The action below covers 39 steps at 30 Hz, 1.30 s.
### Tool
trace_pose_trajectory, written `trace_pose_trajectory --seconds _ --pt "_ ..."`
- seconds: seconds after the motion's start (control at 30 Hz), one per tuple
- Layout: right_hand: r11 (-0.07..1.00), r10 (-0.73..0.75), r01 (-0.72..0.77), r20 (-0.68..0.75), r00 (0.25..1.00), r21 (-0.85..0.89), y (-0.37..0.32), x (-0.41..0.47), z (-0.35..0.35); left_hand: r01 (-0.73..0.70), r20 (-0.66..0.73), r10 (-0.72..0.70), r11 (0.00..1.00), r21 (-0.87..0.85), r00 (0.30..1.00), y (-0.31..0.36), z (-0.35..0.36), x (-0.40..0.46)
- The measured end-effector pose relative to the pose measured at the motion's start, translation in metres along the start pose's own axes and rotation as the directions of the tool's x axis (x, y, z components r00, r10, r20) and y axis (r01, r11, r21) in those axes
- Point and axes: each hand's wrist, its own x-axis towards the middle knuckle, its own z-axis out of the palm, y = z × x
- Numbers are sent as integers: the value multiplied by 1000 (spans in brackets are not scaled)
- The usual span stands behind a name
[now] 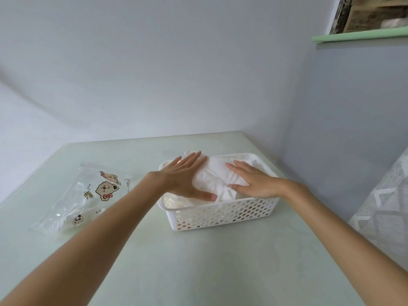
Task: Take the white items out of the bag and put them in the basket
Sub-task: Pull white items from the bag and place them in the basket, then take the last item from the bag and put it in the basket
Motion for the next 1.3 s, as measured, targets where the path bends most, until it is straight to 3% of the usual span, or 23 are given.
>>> trace_pose_trajectory --seconds 0.13,0.27,0.37,0.43,0.53,0.6,0.67,0.73,0.8,0.9,1.0,1.1,1.17,1.3 --pt "993 103 -89 186 977 -79 2 7 -7 59 167 -63 998 32 984 -5 13 0" --pt "976 134 -79 273 953 -205 3 18 -7 108 244 -118 993 54 963 -2 16 5" --pt "983 125 -83 263 957 -164 5 21 -8 118 252 -134 990 77 958 1 11 7" --pt "997 81 -80 133 988 -14 3 17 -14 124 199 -124 992 14 972 2 1 4" --pt "971 44 -14 -121 992 240 -1 5 -27 101 -66 -114 979 -177 991 3 -17 -14" --pt "956 41 29 -227 973 293 -4 -6 -31 95 -288 -193 942 -321 938 -6 -23 -39" --pt "951 61 73 -415 908 299 -10 -15 -32 144 -444 -321 911 -387 836 -25 -15 -68" --pt "943 79 145 -627 775 299 -32 -21 -30 278 -457 -482 852 -443 748 -47 4 -102" --pt "914 63 242 -703 709 327 -68 -24 -25 433 -341 -616 763 -480 710 -55 26 -127" --pt "870 -78 358 -623 779 338 -137 -19 2 582 -202 -700 692 -426 685 -51 57 -146" --pt "914 -212 335 -435 875 228 -186 -8 50 623 -230 -724 682 -384 651 -57 78 -156" --pt "962 -213 256 -321 923 96 -207 5 92 629 -251 -765 634 -449 592 -67 87 -170" --pt "961 -234 267 -317 919 65 -216 12 108 600 -286 -767 632 -491 574 -71 90 -178" --pt "923 -367 382 -399 840 -45 -234 29 126 599 -310 -739 669 -440 598 -81 99 -188"
